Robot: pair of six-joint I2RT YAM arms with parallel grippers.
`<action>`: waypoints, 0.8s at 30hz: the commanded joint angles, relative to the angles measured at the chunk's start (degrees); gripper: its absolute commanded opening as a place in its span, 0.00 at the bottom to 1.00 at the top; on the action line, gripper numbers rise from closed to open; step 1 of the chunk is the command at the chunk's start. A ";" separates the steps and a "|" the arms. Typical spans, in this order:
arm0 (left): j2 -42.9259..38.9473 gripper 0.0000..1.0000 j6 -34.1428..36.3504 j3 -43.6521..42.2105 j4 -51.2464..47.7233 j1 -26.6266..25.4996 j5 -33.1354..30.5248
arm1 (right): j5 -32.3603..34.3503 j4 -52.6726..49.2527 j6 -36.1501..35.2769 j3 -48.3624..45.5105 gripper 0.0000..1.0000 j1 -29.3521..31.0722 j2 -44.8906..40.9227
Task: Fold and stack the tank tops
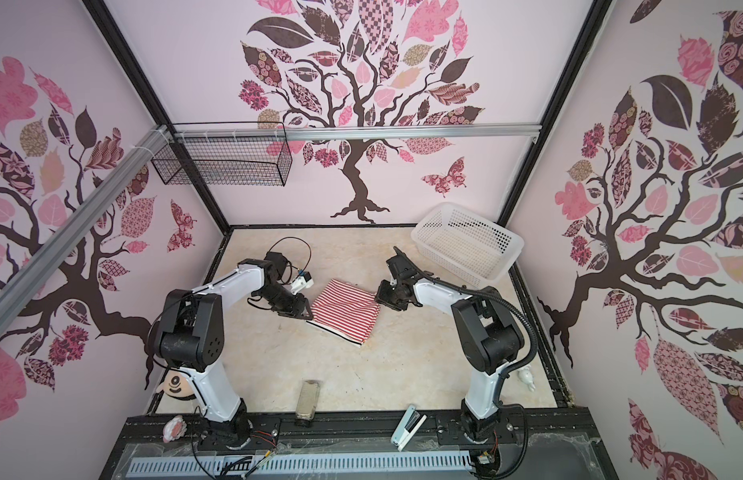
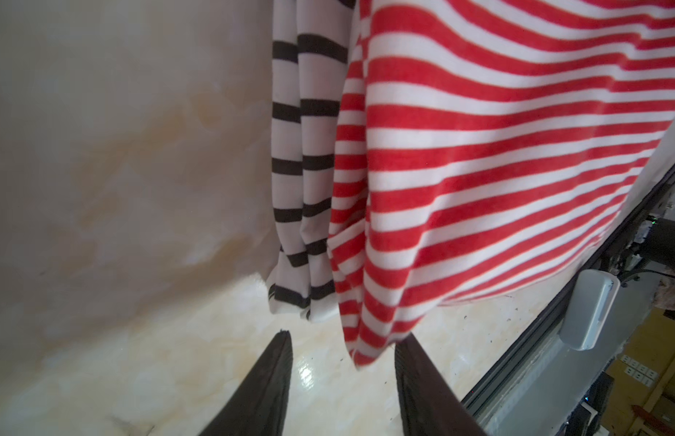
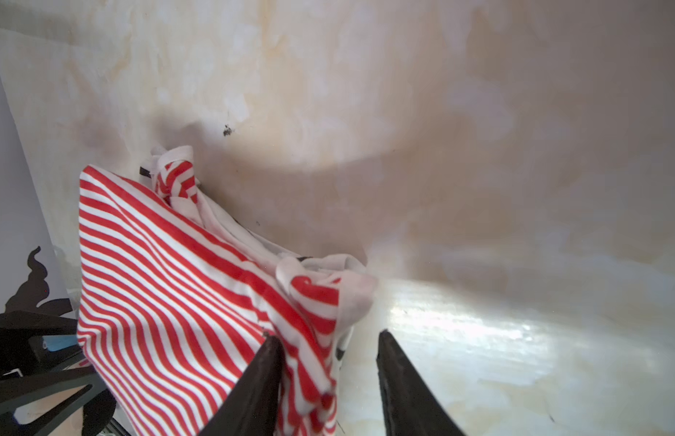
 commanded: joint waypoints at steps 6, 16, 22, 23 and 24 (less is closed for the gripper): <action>-6.58 0.52 -1.64 3.08 -0.38 0.42 -2.30 | 3.17 -3.72 0.84 -2.71 0.45 2.41 -11.33; 1.65 0.46 -3.77 9.79 0.77 -2.92 7.00 | 3.67 0.60 4.28 0.99 0.06 14.09 -3.93; 3.52 0.44 -2.65 7.39 3.32 -5.54 4.31 | 4.22 2.15 6.18 0.70 0.00 18.15 -0.64; 3.88 0.43 -2.29 6.99 3.23 -5.46 3.92 | 4.05 2.73 6.40 0.08 0.00 18.56 -0.60; 4.03 0.43 -1.93 6.35 3.39 -5.41 3.16 | 4.12 2.91 6.66 -0.45 0.00 19.01 -0.52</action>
